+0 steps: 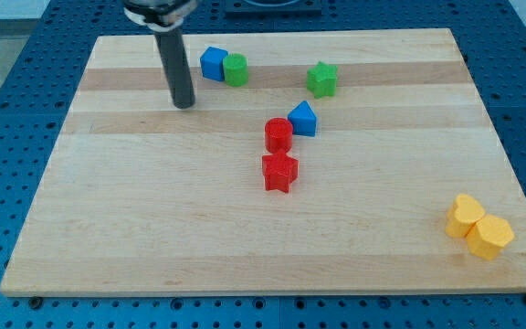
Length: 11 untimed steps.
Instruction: Push the blue cube towards the bottom
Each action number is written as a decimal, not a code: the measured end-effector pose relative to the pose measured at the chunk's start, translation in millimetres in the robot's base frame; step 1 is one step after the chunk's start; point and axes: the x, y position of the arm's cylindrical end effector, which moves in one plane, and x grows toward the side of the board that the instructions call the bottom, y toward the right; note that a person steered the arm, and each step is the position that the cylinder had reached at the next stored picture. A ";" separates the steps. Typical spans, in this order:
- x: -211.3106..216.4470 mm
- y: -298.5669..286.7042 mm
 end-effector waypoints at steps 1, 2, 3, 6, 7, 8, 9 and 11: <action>-39.2 -14.8; -84.3 -15.8; -115.0 1.1; -103.2 48.1; -82.1 48.1; -53.1 48.1; -22.2 48.1; 25.7 48.1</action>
